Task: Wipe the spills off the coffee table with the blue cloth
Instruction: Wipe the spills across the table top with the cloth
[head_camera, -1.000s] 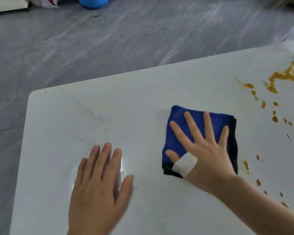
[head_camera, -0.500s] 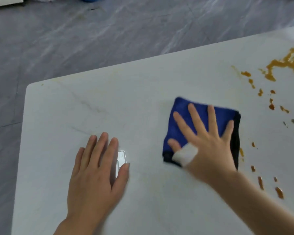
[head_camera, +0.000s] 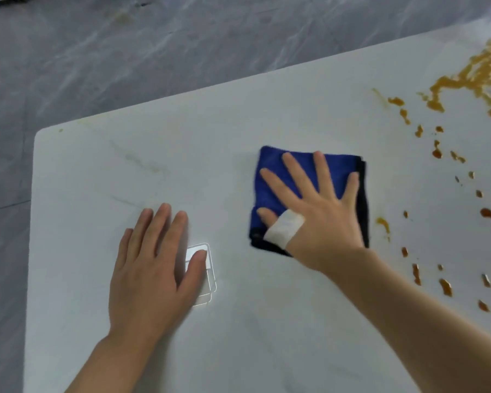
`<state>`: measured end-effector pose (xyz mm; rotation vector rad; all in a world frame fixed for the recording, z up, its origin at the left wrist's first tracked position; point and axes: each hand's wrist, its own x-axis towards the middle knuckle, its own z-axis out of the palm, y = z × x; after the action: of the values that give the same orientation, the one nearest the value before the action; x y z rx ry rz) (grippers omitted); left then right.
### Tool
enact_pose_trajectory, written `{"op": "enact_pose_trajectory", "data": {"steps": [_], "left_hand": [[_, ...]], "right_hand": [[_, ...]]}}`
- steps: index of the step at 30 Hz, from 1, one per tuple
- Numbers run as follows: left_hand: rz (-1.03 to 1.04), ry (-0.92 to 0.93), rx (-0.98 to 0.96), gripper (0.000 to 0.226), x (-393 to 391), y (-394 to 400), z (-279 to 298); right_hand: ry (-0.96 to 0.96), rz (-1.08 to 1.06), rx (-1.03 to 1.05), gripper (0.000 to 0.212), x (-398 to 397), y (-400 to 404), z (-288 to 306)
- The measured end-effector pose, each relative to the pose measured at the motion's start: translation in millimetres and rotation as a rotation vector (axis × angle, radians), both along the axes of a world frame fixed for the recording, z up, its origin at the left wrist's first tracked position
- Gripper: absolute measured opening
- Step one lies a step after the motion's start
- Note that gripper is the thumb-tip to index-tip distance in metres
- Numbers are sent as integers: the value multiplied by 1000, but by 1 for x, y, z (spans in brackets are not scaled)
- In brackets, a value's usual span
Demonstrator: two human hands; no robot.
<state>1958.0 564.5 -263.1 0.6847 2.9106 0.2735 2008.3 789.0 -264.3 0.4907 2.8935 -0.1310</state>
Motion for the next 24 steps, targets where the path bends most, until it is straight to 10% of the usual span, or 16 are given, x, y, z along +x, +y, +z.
{"op": "enact_pose_trajectory", "data": {"steps": [14,24], "left_hand": [[13,3,12,72,2,2,-1],[13,29,39,70,2,0,-2]], "right_hand": [[-13,228,-38,64,56,-41,6],[8,-26,-3,71,94,-12,8]]}}
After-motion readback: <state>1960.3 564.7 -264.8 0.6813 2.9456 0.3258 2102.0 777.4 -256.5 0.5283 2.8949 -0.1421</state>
